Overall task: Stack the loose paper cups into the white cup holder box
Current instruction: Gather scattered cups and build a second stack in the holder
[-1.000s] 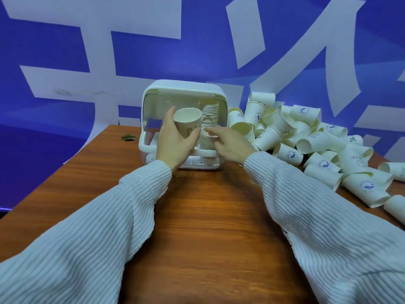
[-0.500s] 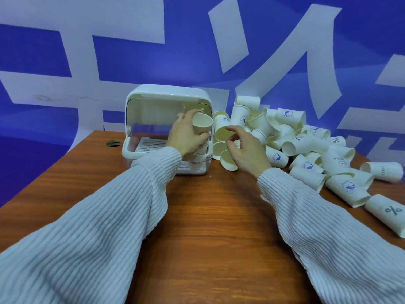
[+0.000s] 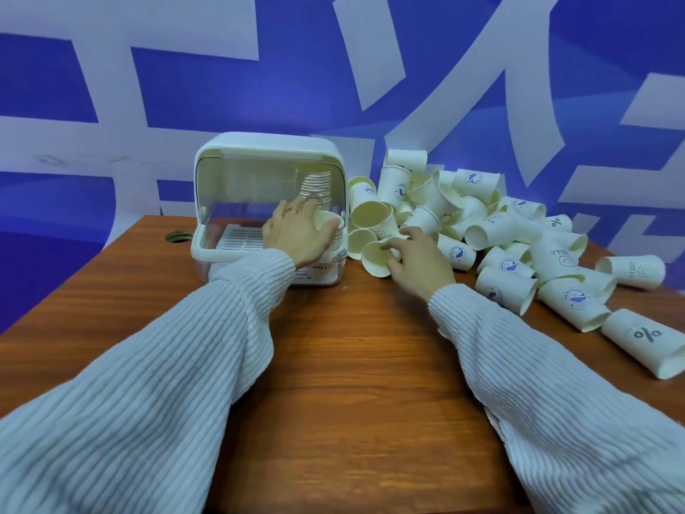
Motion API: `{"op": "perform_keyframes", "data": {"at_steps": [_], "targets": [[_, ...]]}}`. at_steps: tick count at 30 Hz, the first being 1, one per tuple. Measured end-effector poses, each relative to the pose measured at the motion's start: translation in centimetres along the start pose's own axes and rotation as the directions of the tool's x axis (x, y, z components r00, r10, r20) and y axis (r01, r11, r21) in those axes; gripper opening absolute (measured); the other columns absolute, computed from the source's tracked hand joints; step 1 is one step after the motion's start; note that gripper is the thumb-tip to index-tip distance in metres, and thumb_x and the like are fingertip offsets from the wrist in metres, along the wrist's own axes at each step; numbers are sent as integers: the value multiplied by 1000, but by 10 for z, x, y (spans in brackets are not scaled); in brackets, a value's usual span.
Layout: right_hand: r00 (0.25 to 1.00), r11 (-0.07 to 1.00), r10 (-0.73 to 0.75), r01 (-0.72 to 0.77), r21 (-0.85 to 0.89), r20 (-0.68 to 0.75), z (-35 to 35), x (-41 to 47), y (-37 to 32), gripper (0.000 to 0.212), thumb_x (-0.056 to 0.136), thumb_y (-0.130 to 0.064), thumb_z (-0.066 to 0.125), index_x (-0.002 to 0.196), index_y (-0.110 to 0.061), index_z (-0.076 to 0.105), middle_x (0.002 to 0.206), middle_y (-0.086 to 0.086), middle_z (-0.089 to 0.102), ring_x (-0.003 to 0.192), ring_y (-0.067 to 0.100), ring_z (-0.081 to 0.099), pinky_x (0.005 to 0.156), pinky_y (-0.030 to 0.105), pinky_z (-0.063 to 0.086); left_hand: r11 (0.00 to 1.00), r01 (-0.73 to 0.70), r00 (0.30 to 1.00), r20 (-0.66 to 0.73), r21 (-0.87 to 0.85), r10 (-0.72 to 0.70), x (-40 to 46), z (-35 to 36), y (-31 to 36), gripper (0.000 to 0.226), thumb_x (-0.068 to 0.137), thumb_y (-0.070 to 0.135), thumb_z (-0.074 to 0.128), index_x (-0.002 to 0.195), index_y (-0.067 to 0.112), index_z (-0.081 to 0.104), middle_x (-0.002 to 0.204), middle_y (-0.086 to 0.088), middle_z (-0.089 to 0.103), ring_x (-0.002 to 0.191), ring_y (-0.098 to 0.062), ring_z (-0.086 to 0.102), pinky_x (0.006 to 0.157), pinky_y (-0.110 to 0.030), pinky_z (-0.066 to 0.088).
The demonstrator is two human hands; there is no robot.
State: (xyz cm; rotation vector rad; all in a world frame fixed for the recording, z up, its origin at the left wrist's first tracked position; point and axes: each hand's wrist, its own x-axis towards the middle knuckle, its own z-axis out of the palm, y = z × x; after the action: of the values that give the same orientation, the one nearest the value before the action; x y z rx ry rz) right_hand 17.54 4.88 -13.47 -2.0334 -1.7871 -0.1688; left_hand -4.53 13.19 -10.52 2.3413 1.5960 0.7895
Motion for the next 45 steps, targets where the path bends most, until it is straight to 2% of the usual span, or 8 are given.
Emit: {"op": "perform_keyframes", "data": {"at_steps": [7, 11, 15, 18, 21, 27, 37, 45], "targets": [[999, 968, 37, -40, -248, -14, -2, -8, 5, 37, 95, -29, 49, 120, -14, 71, 132, 3, 66, 117, 31, 61, 87, 45, 56, 902, -431, 795, -478, -14, 373, -42, 22, 12, 47, 89, 25, 61, 134, 13, 60, 142, -8, 56, 141, -32, 41, 111, -50, 38], [970, 990, 113, -90, 113, -215, -27, -27, 3, 33, 94, -30, 52, 110, -19, 78, 113, 3, 74, 105, 26, 66, 86, 42, 54, 756, -651, 746, -245, -71, 619, -59, 44, 30, 79, 81, 43, 67, 152, 17, 41, 153, -10, 44, 139, -33, 44, 111, -55, 42], [991, 768, 136, -93, 634, -19, -44, -55, 8, 20, 93, -22, 63, 81, -25, 79, 72, -9, 72, 71, 6, 62, 69, 36, 49, 852, -468, 876, 5, -235, 483, -74, 60, 60, 118, 77, 46, 81, 163, 36, 1, 163, -4, 36, 142, -27, 46, 110, -48, 46], [961, 788, 254, -138, 601, -112, -53, -67, 30, 11, 94, -26, 65, 93, -24, 76, 87, -13, 73, 82, 2, 64, 78, 26, 50, 863, -370, 919, 1, -343, 394, -80, 72, 74, 107, 78, 33, 78, 159, 39, 10, 146, -2, 58, 126, -32, 60, 101, -47, 50], [745, 757, 583, -353, 550, -323, -67, -78, 67, 21, 91, -28, 63, 111, -25, 60, 112, -8, 63, 94, 10, 59, 84, 30, 47, 862, -354, 917, 48, -363, 397, -86, 77, 82, 107, 77, 45, 81, 159, 40, 13, 152, 2, 52, 135, -29, 54, 108, -49, 46], [645, 589, 759, -623, 516, -88, -64, -93, 110, 41, 89, -25, 68, 122, -17, 46, 108, 1, 55, 89, 19, 54, 75, 33, 39, 845, -403, 898, 27, -352, 439, -98, 73, 97, 101, 83, 66, 72, 161, 32, 18, 160, 3, 42, 140, -25, 47, 110, -45, 44], [727, 669, 624, -310, 676, -285, -67, -97, 61, 33, 82, -17, 69, 111, -24, 55, 92, -7, 65, 85, 13, 64, 75, 33, 53, 856, -341, 939, -93, -388, 332, -97, 52, 76, 76, 89, 61, 67, 148, 26, 34, 128, -2, 62, 111, -28, 62, 86, -41, 50], [867, 693, 296, 95, 715, -401, -69, -60, -23, 23, 92, -17, 71, 109, -31, 69, 93, -18, 71, 88, -4, 66, 81, 17, 53, 897, -190, 923, -385, -400, 24, -77, 7, 30, 75, 83, 64, 66, 135, 12, 51, 125, -7, 53, 120, -25, 47, 100, -38, 41]]}}
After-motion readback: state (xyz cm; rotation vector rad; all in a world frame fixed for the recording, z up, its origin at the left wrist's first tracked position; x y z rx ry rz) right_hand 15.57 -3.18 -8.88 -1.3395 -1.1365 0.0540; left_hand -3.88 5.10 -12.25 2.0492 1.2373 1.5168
